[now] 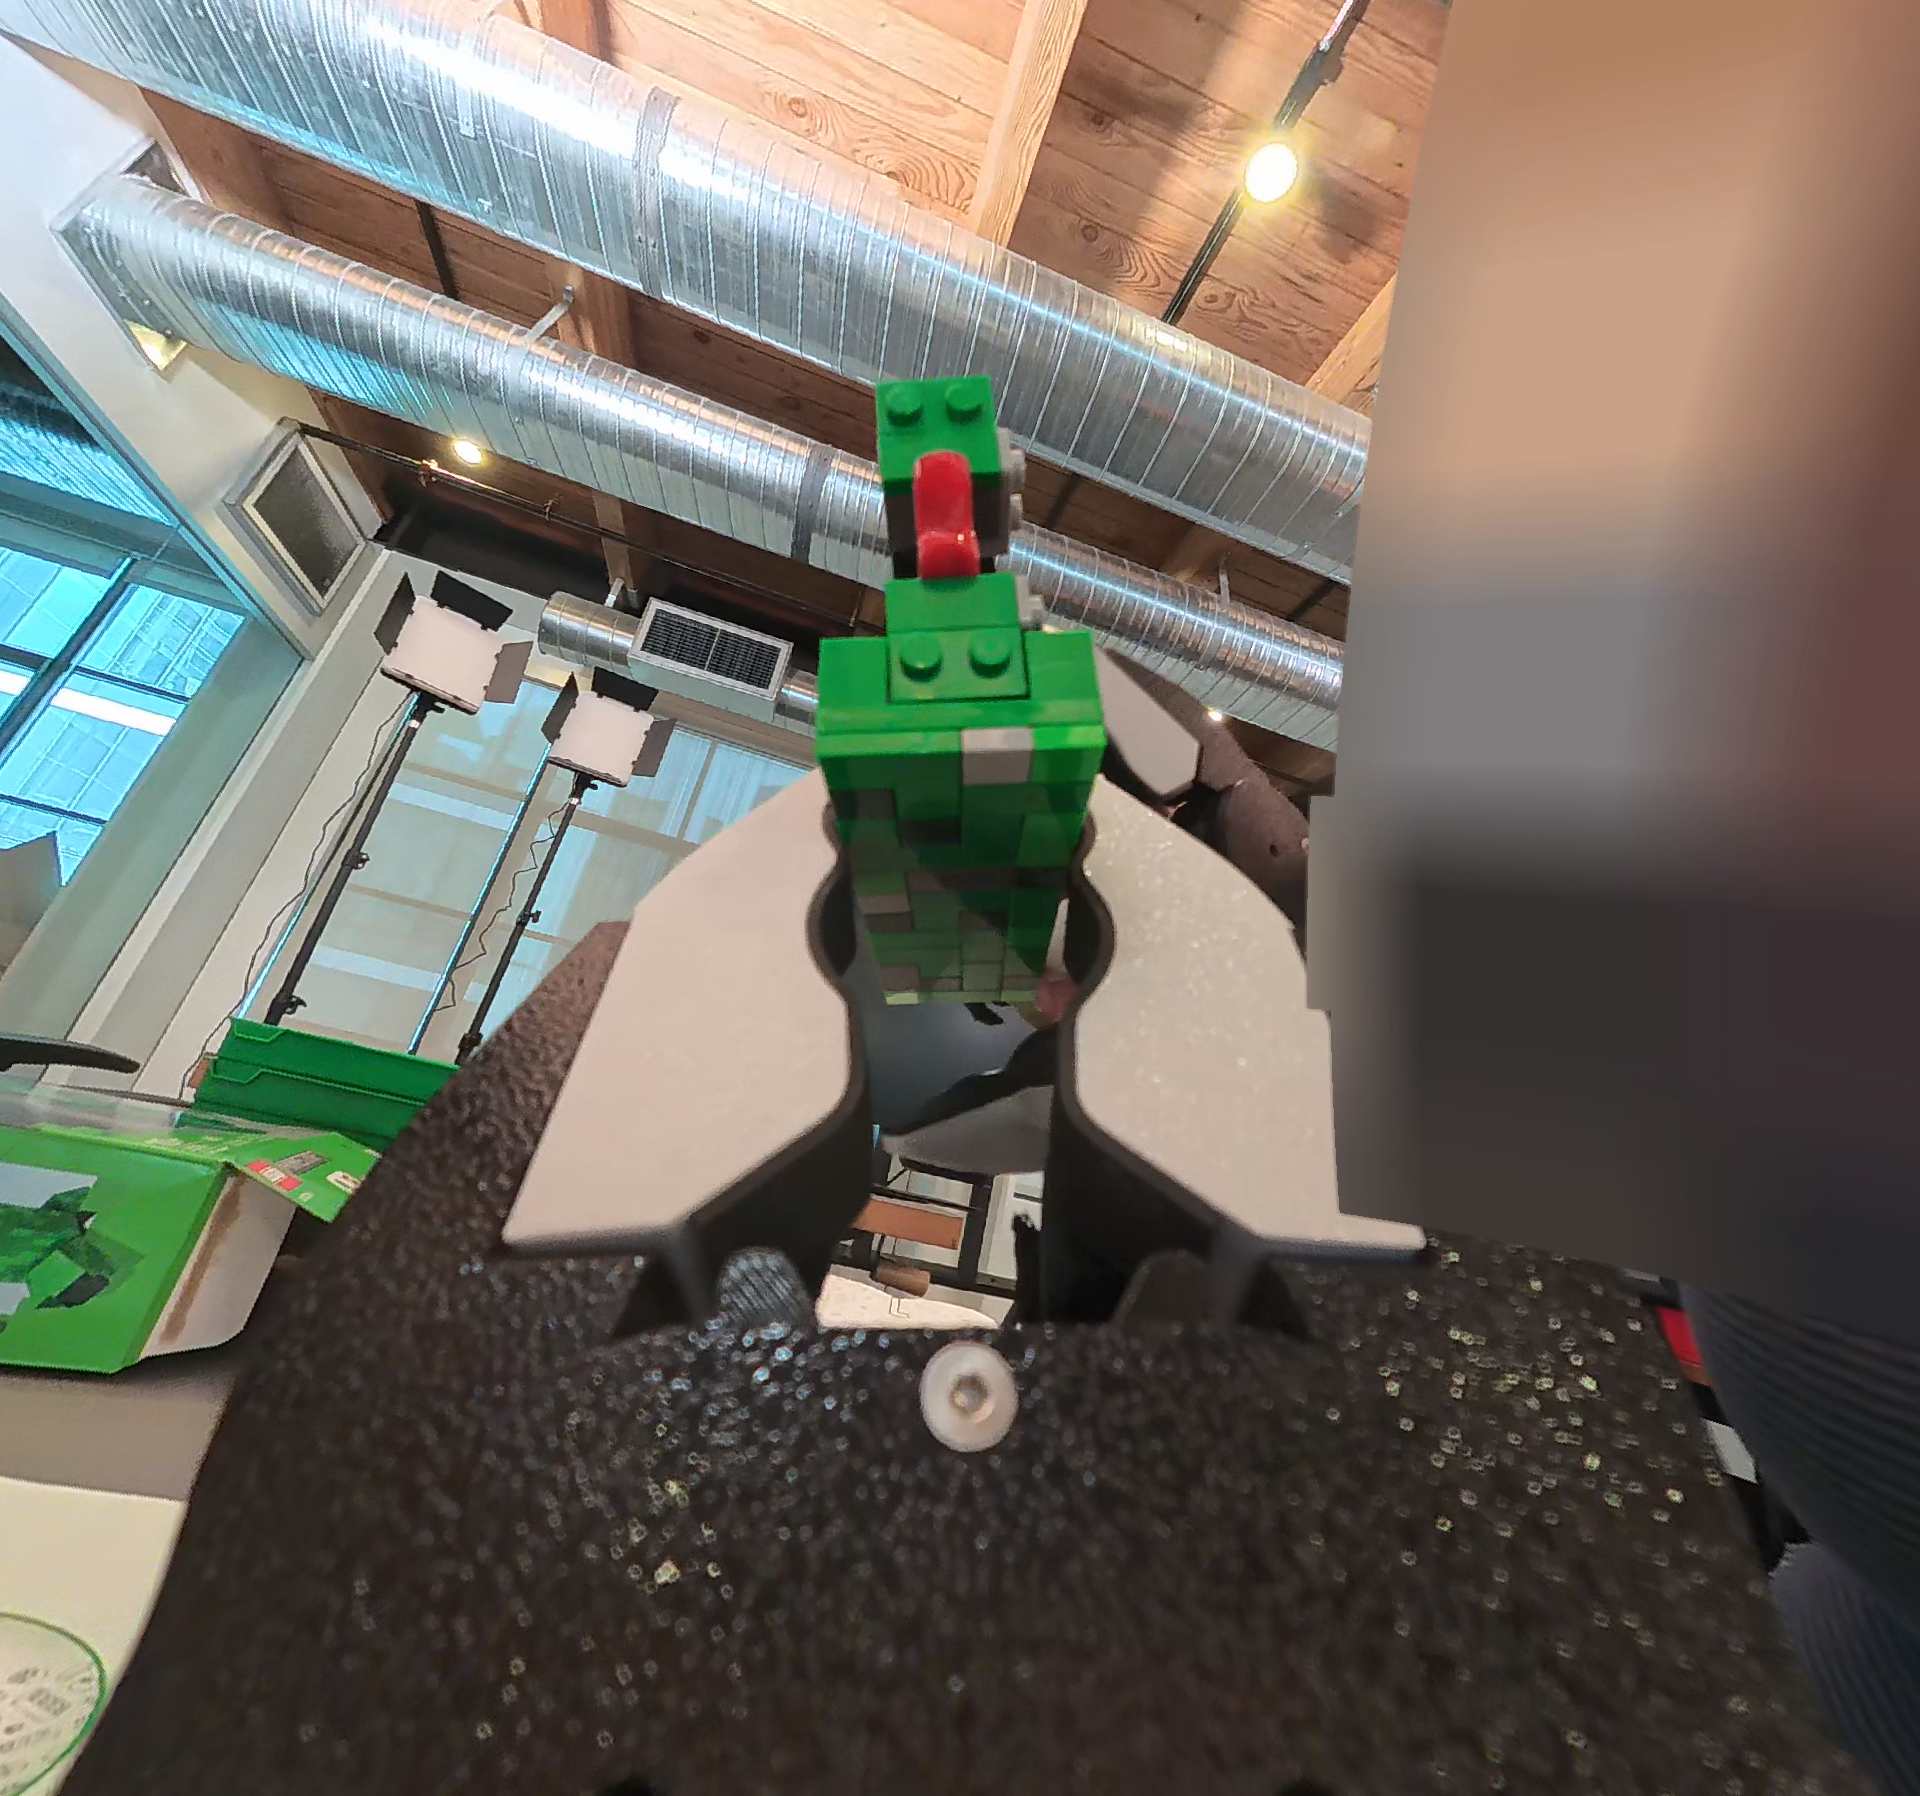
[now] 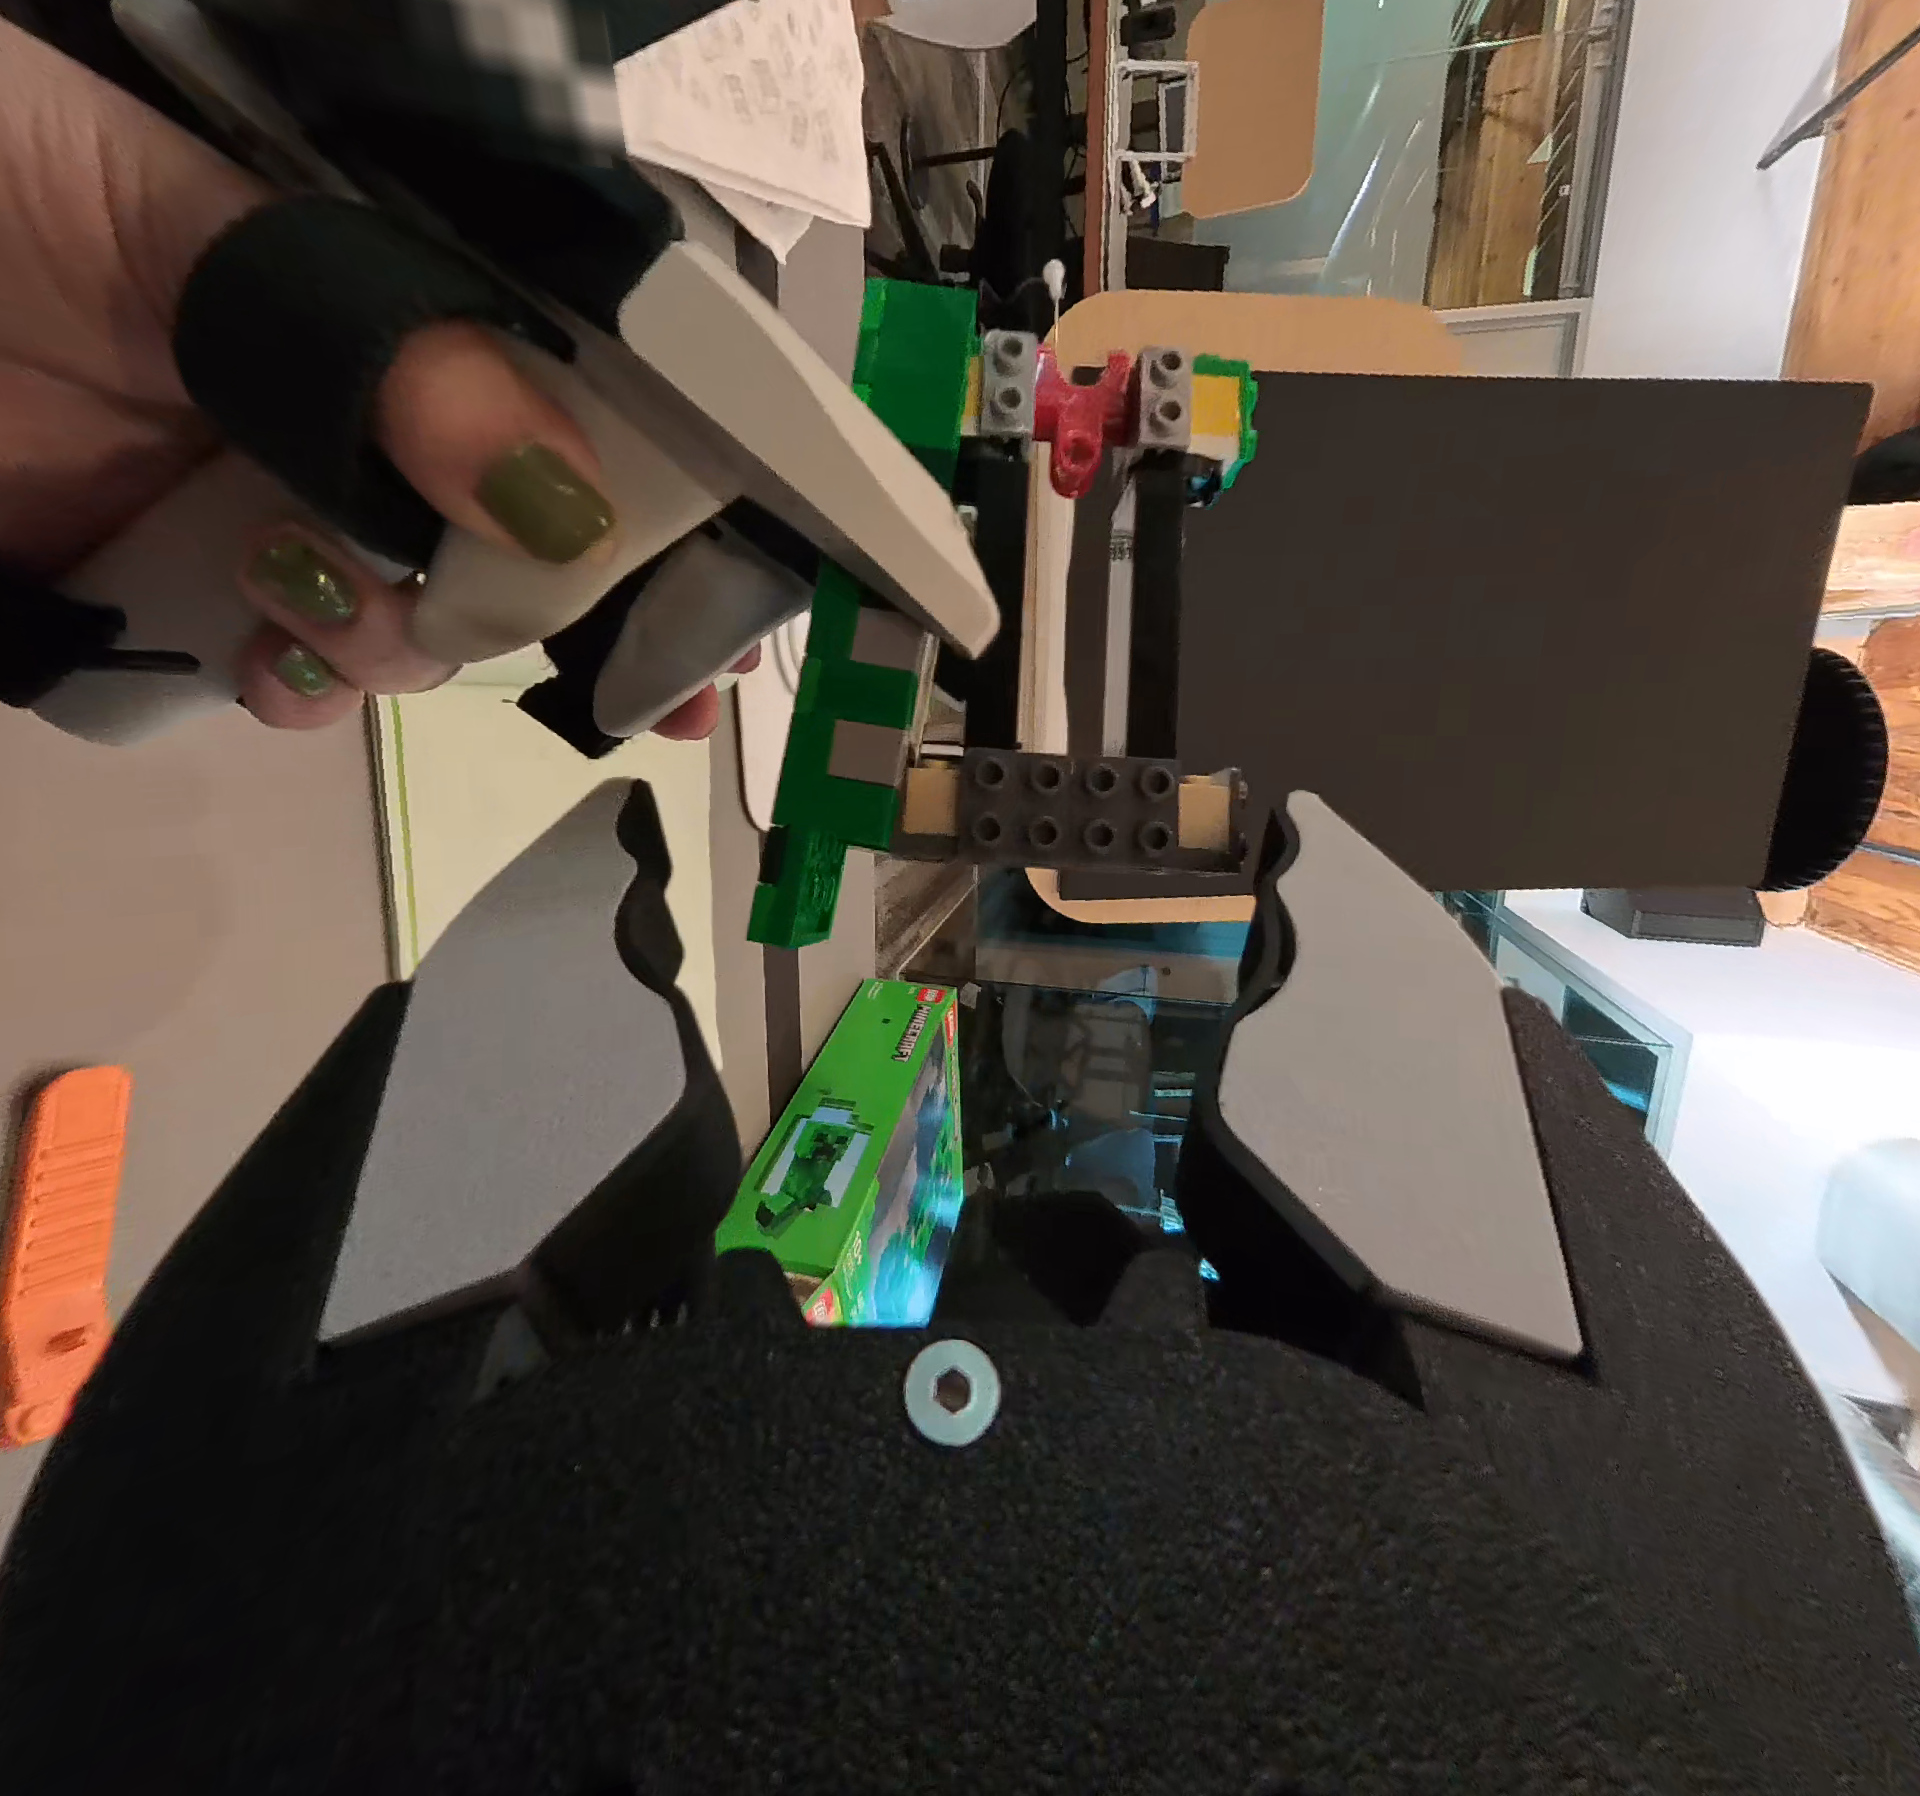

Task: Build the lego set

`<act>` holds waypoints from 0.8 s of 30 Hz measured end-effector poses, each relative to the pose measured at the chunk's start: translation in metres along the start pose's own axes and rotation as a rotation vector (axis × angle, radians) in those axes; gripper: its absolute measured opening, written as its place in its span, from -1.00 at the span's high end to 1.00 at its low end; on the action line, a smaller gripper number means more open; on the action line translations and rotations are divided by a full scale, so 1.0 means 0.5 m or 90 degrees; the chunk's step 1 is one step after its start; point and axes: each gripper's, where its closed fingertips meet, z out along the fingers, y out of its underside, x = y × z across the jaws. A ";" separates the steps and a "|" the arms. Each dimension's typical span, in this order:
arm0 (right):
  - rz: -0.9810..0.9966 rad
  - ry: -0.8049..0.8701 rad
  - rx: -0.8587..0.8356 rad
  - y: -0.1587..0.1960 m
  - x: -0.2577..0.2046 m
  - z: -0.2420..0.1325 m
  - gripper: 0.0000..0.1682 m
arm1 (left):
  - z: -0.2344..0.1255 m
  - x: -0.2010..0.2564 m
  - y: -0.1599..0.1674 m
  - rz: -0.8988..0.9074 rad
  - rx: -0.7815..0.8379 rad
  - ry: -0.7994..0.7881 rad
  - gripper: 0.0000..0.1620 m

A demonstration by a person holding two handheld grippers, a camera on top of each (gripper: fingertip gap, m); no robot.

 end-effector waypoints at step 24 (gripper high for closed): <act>-0.055 0.060 0.018 -0.003 0.021 -0.018 0.12 | 0.001 0.005 0.002 -0.021 0.012 0.013 0.55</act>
